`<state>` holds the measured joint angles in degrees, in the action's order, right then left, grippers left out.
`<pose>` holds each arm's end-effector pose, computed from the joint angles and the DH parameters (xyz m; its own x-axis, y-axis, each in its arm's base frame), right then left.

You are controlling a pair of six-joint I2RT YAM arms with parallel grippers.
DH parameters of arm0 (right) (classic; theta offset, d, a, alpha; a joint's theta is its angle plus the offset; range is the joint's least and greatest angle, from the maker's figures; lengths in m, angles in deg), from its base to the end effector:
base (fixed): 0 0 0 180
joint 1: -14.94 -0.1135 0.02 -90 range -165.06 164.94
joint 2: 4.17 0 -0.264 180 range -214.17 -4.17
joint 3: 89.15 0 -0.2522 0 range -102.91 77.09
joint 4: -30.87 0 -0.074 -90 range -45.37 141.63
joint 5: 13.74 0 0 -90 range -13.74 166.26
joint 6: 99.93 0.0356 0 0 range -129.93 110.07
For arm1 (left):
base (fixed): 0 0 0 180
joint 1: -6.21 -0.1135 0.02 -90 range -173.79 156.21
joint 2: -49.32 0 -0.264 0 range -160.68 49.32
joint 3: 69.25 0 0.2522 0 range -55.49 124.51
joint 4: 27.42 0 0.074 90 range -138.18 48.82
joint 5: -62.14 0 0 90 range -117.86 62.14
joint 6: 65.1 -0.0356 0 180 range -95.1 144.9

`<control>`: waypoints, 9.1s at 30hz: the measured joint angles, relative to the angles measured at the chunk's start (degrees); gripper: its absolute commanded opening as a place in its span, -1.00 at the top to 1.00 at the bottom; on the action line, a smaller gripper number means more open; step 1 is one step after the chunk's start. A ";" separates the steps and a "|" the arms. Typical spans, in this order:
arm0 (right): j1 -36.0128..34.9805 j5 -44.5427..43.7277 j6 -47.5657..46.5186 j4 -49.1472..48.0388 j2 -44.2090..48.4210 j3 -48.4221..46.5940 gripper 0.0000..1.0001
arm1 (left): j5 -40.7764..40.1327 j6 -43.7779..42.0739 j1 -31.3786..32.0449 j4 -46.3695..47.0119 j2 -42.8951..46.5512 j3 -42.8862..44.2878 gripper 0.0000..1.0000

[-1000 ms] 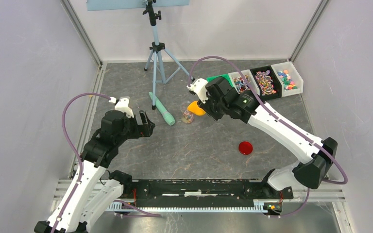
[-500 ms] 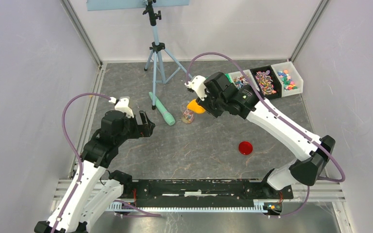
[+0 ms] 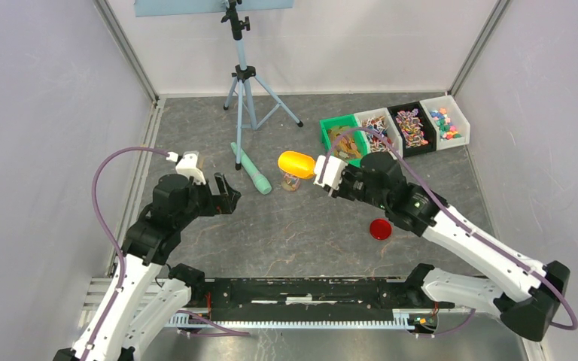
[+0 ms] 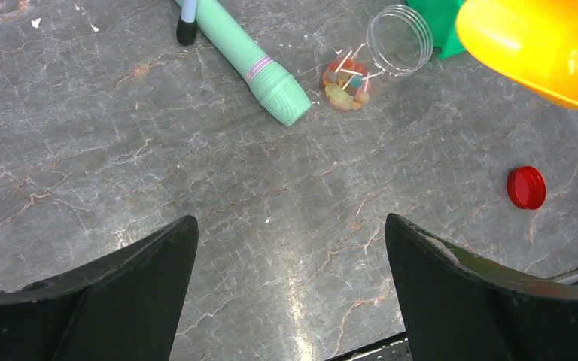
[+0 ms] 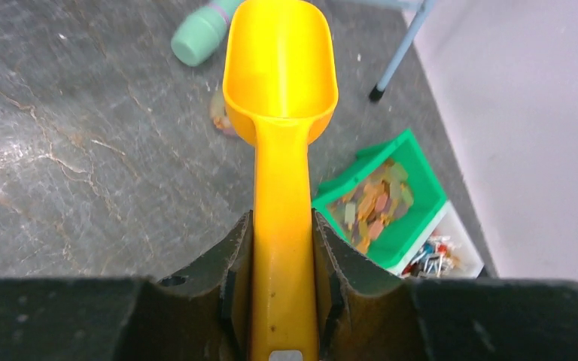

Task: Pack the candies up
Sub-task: Place the fake candies in the packing bottle, then scoop the fake candies from the storage box, then place the fake candies in the packing bottle.

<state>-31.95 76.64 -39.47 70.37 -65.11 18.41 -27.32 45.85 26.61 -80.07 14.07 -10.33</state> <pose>0.1609 0.1722 0.3431 0.0828 -0.6330 -0.7697 -0.7968 0.4219 -0.4326 0.1229 -0.0461 0.3140 -0.5515 -0.1764 -0.8153 0.1704 0.9330 -0.3170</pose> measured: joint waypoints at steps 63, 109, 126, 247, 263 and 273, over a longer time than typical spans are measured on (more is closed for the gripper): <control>32.44 -17.66 12.00 30.45 -38.51 -35.30 1.00 | 2.56 0.04 0.37 0.00 5.79 -3.15 -1.00; 37.75 -11.91 13.90 -8.13 -31.82 -3.58 1.00 | 1.07 0.04 0.37 -0.02 5.79 -3.15 -1.00; 39.50 -8.31 14.43 -18.51 -28.57 4.57 1.00 | 1.07 0.04 0.37 -0.02 5.79 -3.15 -1.00; -1.86 -10.23 21.79 9.70 -8.94 -7.39 1.00 | 1.05 0.04 0.63 -0.02 6.27 -3.17 -1.00; -1.86 -11.93 21.97 13.38 -12.98 -10.08 1.00 | 1.01 0.04 0.63 -0.02 6.71 -3.17 -1.00; -1.86 -12.44 22.21 17.07 -16.06 -14.56 1.00 | 0.96 0.04 0.63 -0.02 7.17 -3.17 -1.00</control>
<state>-33.81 64.21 -17.26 87.44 -81.18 3.85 -26.36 45.89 27.25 -80.10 21.24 -13.50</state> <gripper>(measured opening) 0.327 0.997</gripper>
